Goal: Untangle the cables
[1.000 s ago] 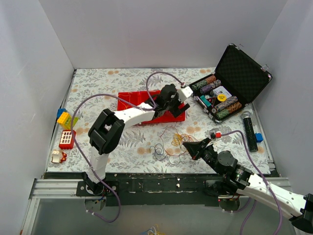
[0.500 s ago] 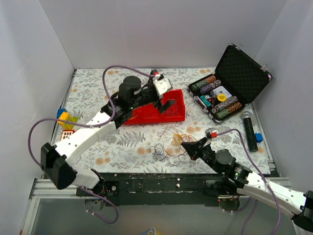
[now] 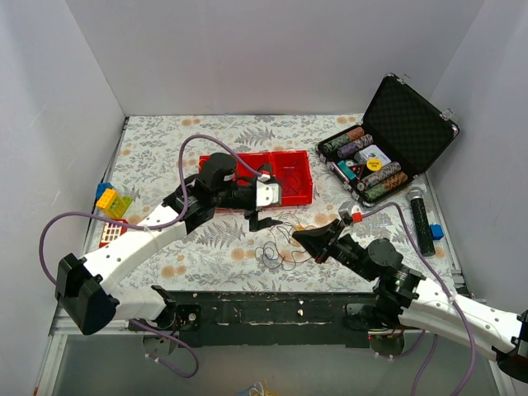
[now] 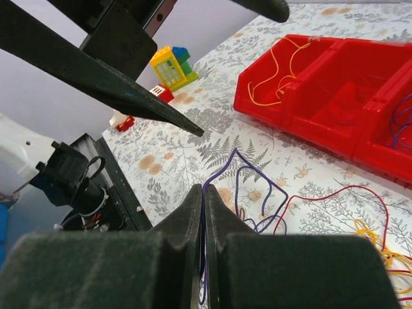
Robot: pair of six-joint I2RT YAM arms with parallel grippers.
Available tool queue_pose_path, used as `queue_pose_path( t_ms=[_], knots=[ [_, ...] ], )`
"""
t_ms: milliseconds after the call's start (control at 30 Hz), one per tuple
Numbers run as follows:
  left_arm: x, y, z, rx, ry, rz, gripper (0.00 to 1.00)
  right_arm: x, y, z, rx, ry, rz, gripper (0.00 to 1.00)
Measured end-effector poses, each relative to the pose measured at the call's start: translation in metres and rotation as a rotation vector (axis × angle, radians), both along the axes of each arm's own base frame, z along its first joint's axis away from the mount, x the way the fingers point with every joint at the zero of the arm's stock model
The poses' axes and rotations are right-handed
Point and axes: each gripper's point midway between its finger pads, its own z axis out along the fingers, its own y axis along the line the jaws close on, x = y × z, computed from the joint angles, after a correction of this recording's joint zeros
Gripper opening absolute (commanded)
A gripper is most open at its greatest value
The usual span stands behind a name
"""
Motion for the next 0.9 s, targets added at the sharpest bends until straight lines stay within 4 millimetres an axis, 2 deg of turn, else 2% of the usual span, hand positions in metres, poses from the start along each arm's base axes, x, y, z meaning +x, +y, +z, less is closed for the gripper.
queue_pose_path(
  t_ms=[133,267,300,400,533,600,667,800,900],
  knots=[
    [-0.012,-0.005,-0.003,0.007,-0.021,-0.077,0.85,-0.005,0.006,-0.003,-0.016,0.003,0.041,0.01],
    [-0.034,-0.015,-0.014,0.048,-0.008,-0.182,0.78,-0.007,0.009,0.003,-0.016,-0.011,0.064,0.01],
    [-0.039,-0.017,-0.018,0.060,-0.005,-0.205,0.73,-0.007,0.010,0.007,-0.013,-0.019,0.068,0.01],
    [-0.053,-0.019,-0.028,0.098,0.007,-0.256,0.48,-0.008,0.013,0.021,0.003,-0.044,0.078,0.01],
    [-0.055,-0.021,-0.031,0.118,0.007,-0.278,0.24,-0.009,0.015,0.033,0.017,-0.071,0.091,0.02],
    [-0.053,-0.022,-0.031,0.119,0.001,-0.270,0.08,-0.009,0.016,0.035,0.019,-0.078,0.094,0.08],
    [-0.049,-0.023,-0.031,0.120,-0.006,-0.252,0.00,-0.009,0.016,0.035,0.018,-0.081,0.094,0.17],
    [-0.036,-0.026,-0.022,0.104,-0.032,-0.193,0.00,-0.009,0.013,0.037,0.022,-0.083,0.085,0.43],
    [-0.022,-0.030,-0.004,0.076,-0.067,-0.130,0.00,-0.008,0.007,0.045,0.044,-0.103,0.063,0.52]
  ],
)
